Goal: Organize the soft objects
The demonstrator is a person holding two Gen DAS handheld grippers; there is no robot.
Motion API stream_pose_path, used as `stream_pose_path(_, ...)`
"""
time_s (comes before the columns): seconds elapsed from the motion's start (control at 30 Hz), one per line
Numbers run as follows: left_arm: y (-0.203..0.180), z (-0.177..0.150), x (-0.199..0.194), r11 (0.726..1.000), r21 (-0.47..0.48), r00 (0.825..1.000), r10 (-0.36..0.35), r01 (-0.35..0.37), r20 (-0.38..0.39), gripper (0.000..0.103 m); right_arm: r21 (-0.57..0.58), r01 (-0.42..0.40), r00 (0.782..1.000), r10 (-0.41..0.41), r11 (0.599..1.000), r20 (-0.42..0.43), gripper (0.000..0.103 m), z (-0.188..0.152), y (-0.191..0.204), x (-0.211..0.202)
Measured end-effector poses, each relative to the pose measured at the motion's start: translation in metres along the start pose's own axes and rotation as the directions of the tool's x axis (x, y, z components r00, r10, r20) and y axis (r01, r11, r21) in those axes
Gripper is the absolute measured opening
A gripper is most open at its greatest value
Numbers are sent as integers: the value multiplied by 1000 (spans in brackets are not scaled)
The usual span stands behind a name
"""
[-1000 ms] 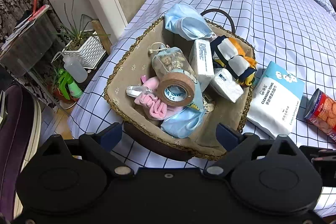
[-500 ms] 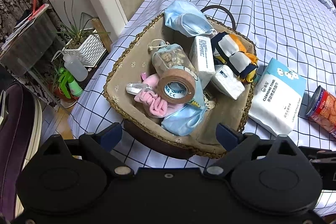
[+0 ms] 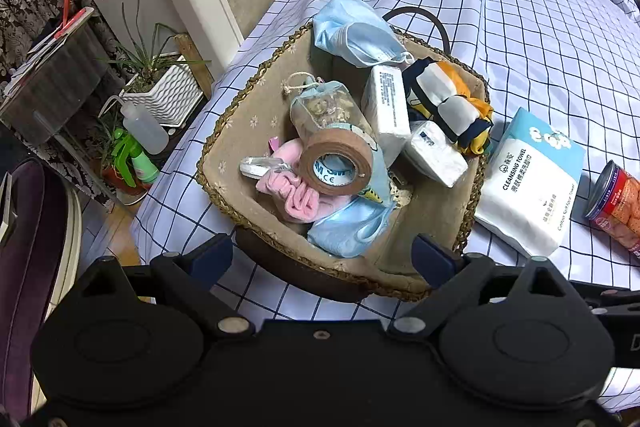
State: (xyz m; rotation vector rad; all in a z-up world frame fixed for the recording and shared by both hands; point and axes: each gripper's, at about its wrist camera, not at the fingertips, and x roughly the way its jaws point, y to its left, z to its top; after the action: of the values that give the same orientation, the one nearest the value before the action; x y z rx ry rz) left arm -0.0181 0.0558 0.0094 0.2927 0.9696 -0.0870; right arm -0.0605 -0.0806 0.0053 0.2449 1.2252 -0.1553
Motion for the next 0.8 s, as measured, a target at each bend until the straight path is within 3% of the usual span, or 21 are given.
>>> stream_pose_path(0.8,0,0,0,1000,0,1000,2,-2,1,94,-24,3,1000,-3,1000,-1,102,0,2,3)
